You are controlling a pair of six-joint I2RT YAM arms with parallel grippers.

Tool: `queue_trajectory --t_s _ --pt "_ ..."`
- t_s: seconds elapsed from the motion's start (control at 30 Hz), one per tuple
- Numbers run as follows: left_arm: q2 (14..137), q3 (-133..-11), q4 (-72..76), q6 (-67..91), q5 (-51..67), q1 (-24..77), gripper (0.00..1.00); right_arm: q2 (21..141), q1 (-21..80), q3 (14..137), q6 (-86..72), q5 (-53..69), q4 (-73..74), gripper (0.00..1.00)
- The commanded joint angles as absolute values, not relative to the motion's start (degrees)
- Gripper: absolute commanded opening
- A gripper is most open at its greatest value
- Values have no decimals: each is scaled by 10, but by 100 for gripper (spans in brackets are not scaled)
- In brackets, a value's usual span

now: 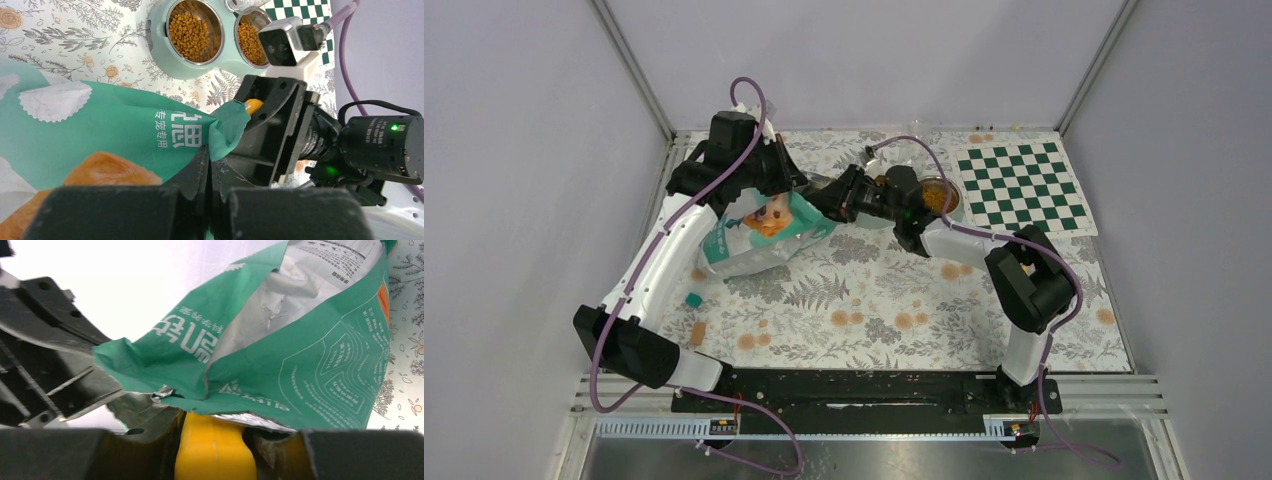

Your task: Serve the pet food

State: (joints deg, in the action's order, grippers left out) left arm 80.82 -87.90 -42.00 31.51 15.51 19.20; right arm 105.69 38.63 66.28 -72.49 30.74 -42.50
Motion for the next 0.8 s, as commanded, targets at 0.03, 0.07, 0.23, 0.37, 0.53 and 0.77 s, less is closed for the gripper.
queue_trajectory --t_s 0.03,0.07,0.23,0.37,0.53,0.77 --pt "782 -918 -347 305 152 186 0 983 364 623 -826 342 -511 0" --pt "781 -920 -349 300 145 184 0 968 360 616 -820 336 -501 0" --pt "774 -920 -363 276 105 181 0 886 343 594 -756 296 -404 0" --pt "769 -919 -367 268 94 179 0 835 327 586 -719 266 -338 0" --pt "762 -923 -367 270 92 175 0 801 308 568 -710 251 -326 0" --pt "756 -932 -368 274 92 172 0 766 291 562 -672 239 -294 0"
